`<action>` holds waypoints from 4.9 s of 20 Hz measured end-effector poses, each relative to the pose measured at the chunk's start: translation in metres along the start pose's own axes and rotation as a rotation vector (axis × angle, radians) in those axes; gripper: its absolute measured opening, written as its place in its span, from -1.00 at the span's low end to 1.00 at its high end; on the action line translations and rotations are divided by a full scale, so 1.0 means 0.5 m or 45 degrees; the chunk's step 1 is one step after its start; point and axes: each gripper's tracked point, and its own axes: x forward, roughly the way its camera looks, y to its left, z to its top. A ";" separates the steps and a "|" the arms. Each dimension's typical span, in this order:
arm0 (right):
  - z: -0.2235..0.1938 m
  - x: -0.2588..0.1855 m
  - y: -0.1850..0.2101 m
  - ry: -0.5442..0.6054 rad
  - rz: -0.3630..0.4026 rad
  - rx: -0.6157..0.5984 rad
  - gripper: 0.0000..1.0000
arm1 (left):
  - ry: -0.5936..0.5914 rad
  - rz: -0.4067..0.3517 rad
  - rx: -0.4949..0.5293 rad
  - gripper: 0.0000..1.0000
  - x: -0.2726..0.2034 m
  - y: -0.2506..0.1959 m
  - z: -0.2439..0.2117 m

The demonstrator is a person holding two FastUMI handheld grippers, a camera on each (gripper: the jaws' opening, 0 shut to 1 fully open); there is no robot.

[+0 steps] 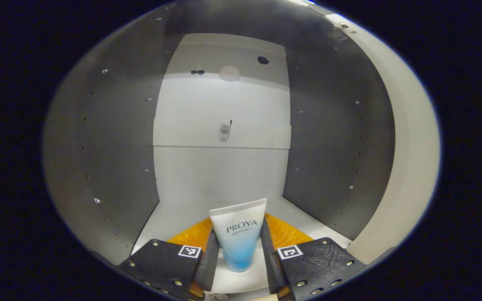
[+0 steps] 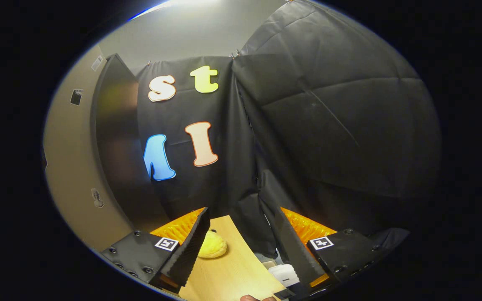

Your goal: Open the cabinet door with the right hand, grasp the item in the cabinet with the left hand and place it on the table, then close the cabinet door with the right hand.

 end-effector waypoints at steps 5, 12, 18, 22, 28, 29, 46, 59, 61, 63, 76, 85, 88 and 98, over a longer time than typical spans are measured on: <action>-0.015 0.021 0.019 0.035 0.046 -0.022 0.95 | 0.000 -0.075 0.026 -0.13 -0.016 -0.026 -0.002; -0.011 0.050 0.029 0.032 0.096 -0.009 0.95 | -0.027 -0.069 0.055 -0.13 -0.048 -0.033 0.017; -0.002 0.039 0.048 0.007 0.119 0.010 1.00 | -0.086 -0.074 0.066 -0.02 -0.143 -0.008 0.073; -0.004 0.005 0.070 -0.007 0.115 0.032 0.95 | -0.102 -0.067 0.067 -0.13 -0.225 0.030 0.098; 0.023 -0.073 0.083 -0.070 0.084 0.024 0.96 | -0.061 0.015 0.073 -0.02 -0.353 0.133 0.081; 0.025 -0.086 0.085 -0.074 0.078 0.033 0.96 | -0.067 0.035 0.074 -0.08 -0.376 0.155 0.078; 0.058 -0.196 0.137 -0.154 0.054 0.204 0.95 | 0.043 0.374 0.045 0.00 -0.693 0.531 -0.298; 0.058 -0.188 0.134 -0.194 -0.042 0.086 0.95 | 0.050 0.312 0.029 -0.04 -0.719 0.449 -0.744; 0.052 -0.187 0.138 -0.144 -0.047 0.118 0.95 | 0.047 0.306 0.028 -0.10 -0.726 0.438 -0.771; 0.059 -0.191 0.133 -0.152 -0.068 0.111 0.95 | 0.043 0.304 0.023 0.00 -0.732 0.438 -0.790; 0.009 -0.207 0.143 -0.066 -0.105 -0.097 0.95 | 0.091 0.282 0.060 -0.02 -0.765 0.428 -0.865; -0.034 -0.276 0.093 -0.081 -0.134 -0.066 0.96 | 0.102 0.221 0.121 0.94 -0.769 0.420 -0.777; -0.043 -0.293 0.072 -0.096 -0.148 -0.062 0.95 | 0.131 0.254 0.156 0.94 -0.816 0.419 -0.722; -0.079 -0.299 0.123 -0.101 0.030 0.023 0.86 | 0.053 0.328 0.083 0.94 -0.960 0.200 -0.327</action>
